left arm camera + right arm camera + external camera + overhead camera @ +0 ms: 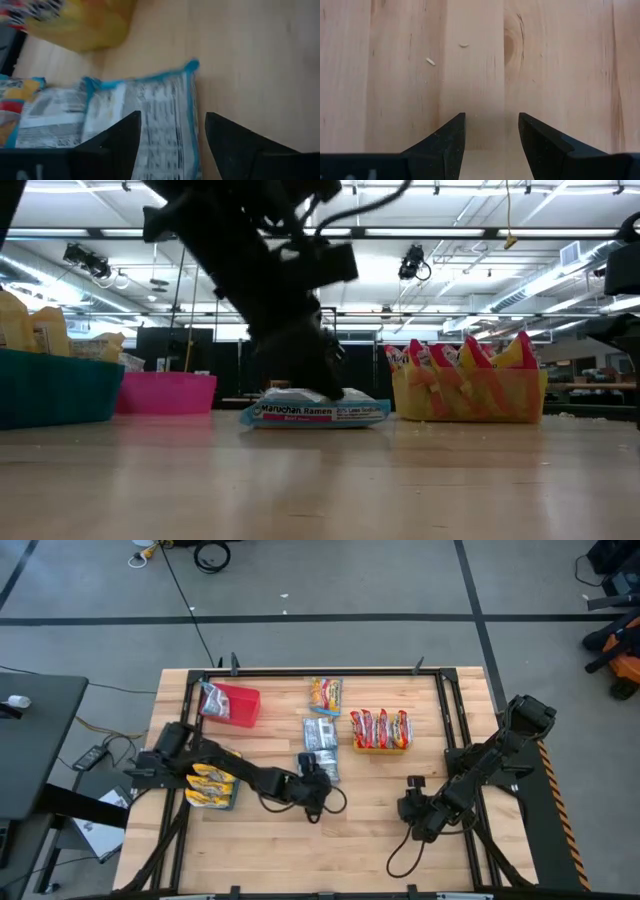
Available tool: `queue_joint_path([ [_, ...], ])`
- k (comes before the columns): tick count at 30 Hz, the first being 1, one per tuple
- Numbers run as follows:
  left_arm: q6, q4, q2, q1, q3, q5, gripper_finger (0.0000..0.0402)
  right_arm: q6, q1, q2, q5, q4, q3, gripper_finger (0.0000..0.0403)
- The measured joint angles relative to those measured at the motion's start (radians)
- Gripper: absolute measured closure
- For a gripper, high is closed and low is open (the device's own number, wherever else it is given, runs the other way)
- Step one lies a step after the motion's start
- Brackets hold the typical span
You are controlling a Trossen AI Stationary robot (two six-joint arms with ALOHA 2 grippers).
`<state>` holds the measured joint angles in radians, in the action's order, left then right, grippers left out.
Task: Sort Maruchan noodles
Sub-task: Put the blue noodle pack into the red bin
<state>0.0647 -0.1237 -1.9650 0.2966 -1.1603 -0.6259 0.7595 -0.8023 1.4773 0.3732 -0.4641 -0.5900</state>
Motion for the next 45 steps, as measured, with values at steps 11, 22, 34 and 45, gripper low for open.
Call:
queue_joint_path([
  [11,-0.113,0.006,-0.075,-0.015,0.002,-0.052,0.0244,-0.003,0.000,0.000,-0.005,-0.002,0.000,0.0215],
  [22,0.084,-0.088,0.078,-0.101,0.003,0.016,0.0391,0.049,0.000,-0.002,-0.051,-0.008,-0.001,0.0215],
  [34,0.039,-0.447,0.517,-0.236,-0.044,0.367,0.0394,0.050,-0.013,-0.002,-0.036,-0.008,0.000,0.0215],
  [45,-0.557,-0.976,0.615,-0.397,-0.043,0.375,0.0395,0.041,-0.005,-0.001,-0.025,-0.010,0.000,0.0215],
])
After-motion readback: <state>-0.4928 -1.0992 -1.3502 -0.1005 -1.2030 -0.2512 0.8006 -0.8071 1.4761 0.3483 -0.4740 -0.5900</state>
